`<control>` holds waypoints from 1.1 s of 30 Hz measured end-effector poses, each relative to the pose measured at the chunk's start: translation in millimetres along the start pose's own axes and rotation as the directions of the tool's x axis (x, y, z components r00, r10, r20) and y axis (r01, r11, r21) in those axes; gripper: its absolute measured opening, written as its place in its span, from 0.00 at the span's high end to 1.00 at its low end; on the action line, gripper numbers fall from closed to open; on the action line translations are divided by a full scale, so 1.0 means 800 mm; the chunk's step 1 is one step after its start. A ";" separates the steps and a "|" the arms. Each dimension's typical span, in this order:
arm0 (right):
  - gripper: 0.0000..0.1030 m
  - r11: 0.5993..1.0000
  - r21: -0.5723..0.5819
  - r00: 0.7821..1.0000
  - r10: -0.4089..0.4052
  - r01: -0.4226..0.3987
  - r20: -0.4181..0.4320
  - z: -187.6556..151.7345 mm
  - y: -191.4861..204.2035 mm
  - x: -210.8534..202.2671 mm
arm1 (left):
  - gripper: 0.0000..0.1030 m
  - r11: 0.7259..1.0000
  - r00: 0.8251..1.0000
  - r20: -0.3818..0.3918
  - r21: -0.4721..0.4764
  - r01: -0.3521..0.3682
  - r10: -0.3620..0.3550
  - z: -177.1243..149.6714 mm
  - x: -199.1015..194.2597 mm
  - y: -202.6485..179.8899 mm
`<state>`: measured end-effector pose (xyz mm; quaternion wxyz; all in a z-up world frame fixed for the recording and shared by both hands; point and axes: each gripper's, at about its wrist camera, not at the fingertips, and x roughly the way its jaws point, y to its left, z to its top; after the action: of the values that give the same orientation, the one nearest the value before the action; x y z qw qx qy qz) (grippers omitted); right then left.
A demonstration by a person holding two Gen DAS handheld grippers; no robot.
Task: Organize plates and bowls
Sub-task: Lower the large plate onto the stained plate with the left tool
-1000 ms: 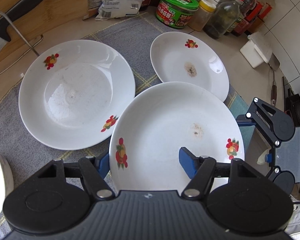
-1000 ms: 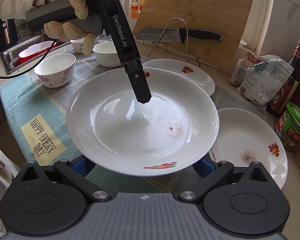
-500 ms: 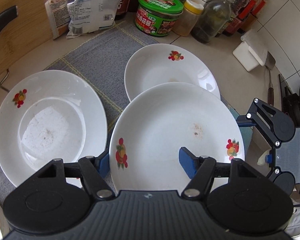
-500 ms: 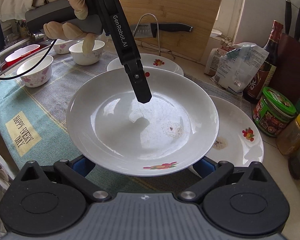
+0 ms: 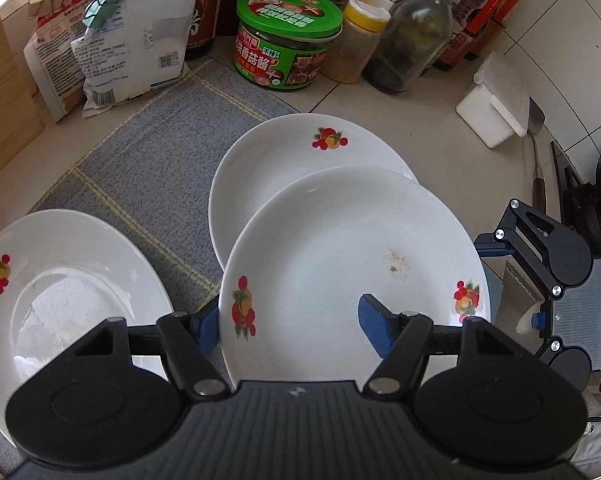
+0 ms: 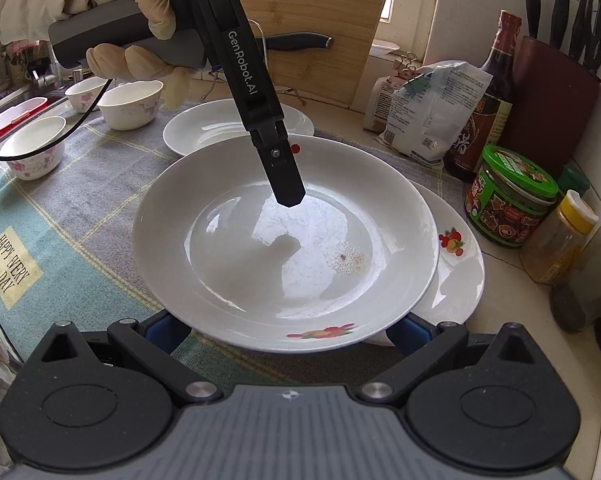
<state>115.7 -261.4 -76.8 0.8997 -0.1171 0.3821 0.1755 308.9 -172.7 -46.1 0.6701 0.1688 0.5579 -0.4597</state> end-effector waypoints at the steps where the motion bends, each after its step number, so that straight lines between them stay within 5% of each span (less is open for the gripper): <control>1: 0.00 1.000 0.005 1.000 -0.003 0.003 -0.001 -0.001 -0.003 0.000 | 0.33 1.000 1.000 -0.002 0.003 0.002 -0.002 0.004 0.002 -0.001; 33: 0.00 0.994 0.098 0.998 -0.056 0.059 -0.028 -0.009 -0.051 0.012 | 0.33 0.998 1.000 -0.021 0.066 0.008 -0.006 0.062 0.046 -0.005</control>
<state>134.0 -298.9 -85.6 0.9041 -0.0858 0.3983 0.1291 333.6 -227.4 -61.8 0.6566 0.1938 0.5499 -0.4784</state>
